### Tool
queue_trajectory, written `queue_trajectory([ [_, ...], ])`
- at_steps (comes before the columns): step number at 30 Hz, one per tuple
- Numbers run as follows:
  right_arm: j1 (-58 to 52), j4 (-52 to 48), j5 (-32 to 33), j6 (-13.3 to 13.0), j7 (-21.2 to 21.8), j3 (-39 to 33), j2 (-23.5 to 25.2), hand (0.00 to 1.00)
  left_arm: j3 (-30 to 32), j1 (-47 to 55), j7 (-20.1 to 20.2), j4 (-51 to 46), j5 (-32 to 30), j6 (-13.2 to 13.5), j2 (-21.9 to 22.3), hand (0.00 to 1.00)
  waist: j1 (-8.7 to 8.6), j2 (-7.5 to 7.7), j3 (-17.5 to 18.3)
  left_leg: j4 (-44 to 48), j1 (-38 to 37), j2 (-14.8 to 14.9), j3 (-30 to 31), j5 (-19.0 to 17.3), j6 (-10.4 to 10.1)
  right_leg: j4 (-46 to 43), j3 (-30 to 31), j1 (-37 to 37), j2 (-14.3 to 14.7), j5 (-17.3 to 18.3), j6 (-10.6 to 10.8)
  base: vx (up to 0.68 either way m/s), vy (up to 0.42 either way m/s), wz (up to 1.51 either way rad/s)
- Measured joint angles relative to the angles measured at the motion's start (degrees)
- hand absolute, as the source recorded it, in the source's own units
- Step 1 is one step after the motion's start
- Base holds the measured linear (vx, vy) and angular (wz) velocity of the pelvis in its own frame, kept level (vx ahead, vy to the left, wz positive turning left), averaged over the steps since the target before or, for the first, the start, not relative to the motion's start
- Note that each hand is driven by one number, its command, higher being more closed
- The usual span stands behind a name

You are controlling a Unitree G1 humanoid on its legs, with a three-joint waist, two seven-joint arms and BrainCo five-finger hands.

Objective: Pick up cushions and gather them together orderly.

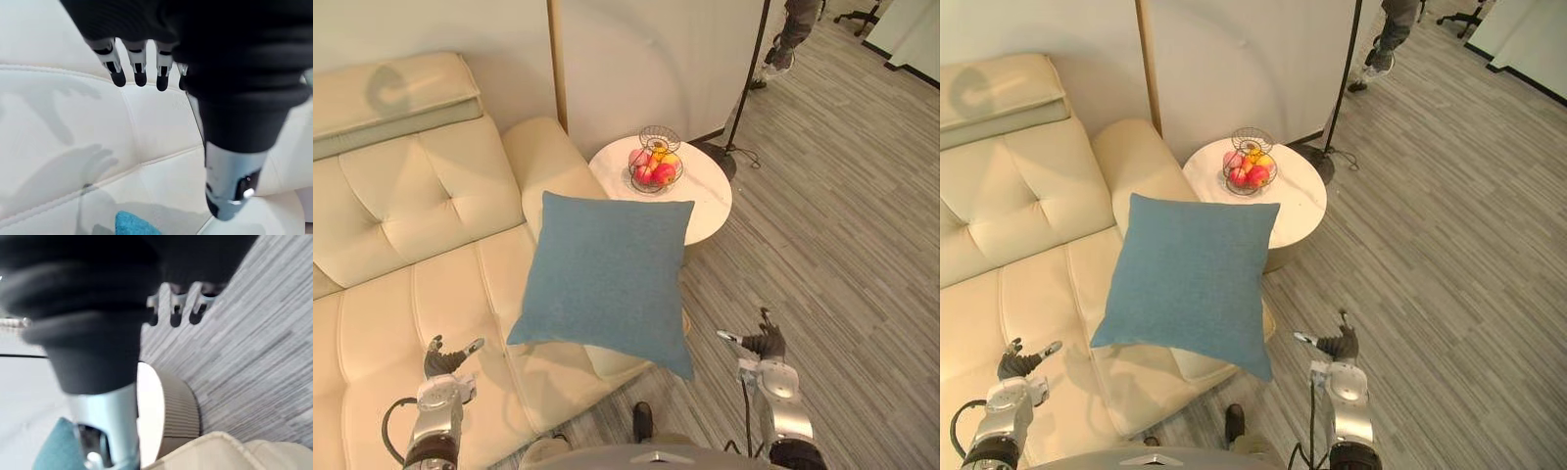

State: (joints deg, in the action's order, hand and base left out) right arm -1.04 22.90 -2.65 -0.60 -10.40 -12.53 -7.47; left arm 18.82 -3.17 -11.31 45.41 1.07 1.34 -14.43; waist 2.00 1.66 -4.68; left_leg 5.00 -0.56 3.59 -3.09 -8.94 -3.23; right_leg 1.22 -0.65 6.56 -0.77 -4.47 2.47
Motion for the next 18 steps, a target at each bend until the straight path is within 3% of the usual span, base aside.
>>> queue_trajectory([
  [4,2.8,-0.9,0.0,-0.2,0.1,5.3,0.0,0.0,-3.3,-3.3,-0.9,-2.1,0.4,0.0,-0.3,0.0,0.3,0.26,-1.9,0.2,2.7,0.0,0.2,1.1,-0.2,0.3,0.1,2.0,-0.1,-1.6,-0.5,-0.12,-0.033,0.01],
  [13,12.2,-11.5,1.2,-0.9,-0.2,18.9,0.6,0.0,-18.1,-20.0,-2.3,-4.3,1.1,0.0,2.8,0.0,1.29,0.88,-7.7,13.4,19.7,1.6,1.6,-0.9,-0.8,-3.2,-1.1,13.4,0.4,-4.3,-1.3,-0.16,-0.039,0.07],
  [18,20.1,-10.5,2.5,-0.6,-2.7,20.7,1.5,0.0,-21.3,-29.5,-3.6,-1.5,1.9,0.0,3.2,0.0,1.65,0.48,-11.6,18.0,24.8,1.8,1.8,-1.7,-0.5,-6.9,-1.7,17.6,0.2,-4.2,-1.3,-0.12,-0.014,0.06],
])
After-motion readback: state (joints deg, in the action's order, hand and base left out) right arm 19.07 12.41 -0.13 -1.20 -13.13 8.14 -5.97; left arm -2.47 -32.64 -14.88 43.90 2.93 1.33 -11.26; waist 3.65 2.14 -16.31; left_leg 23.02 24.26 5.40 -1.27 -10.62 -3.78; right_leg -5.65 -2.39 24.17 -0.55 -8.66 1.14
